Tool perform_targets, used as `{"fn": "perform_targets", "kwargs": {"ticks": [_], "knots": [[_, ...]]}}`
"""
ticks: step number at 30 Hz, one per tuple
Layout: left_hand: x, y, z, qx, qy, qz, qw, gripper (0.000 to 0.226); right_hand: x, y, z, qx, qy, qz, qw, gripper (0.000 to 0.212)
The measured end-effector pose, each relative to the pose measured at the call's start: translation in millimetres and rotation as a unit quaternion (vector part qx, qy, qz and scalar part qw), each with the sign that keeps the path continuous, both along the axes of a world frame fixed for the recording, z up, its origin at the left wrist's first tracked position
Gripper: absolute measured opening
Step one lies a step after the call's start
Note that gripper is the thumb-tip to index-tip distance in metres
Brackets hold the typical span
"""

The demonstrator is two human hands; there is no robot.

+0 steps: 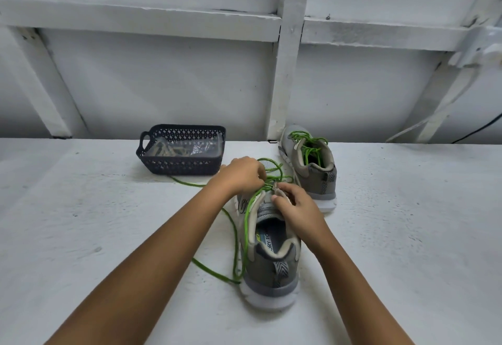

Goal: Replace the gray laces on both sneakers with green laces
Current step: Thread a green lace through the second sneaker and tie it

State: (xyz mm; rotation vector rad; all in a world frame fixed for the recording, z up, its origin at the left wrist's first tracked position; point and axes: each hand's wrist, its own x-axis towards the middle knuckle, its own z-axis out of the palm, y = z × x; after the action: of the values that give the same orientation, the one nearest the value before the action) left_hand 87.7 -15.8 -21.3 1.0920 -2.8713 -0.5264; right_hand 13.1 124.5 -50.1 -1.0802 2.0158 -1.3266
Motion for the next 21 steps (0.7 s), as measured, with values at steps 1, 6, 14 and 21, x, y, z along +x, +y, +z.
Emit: {"fn": "perform_targets", "kwargs": {"ticks": [1,6,14,21], "knots": [[-2,0,0,-0.017,0.001,-0.002,1.000,0.022,0,-1,0,0.002,0.008,0.000,1.000,0.036],[-2,7,1,-0.119,-0.036,0.007,0.992,0.019,-1,-4,-4,0.003,0.024,-0.014,1.000,0.031],[43,1,25,0.270,0.260,-0.004,0.927,0.016,0,-2,-4,-0.012,0.010,-0.013,1.000,0.016],[75,-12,42,0.524,0.403,-0.040,0.749,0.020,0,-2,-5,-0.011,0.012,-0.017,1.000,0.021]]}}
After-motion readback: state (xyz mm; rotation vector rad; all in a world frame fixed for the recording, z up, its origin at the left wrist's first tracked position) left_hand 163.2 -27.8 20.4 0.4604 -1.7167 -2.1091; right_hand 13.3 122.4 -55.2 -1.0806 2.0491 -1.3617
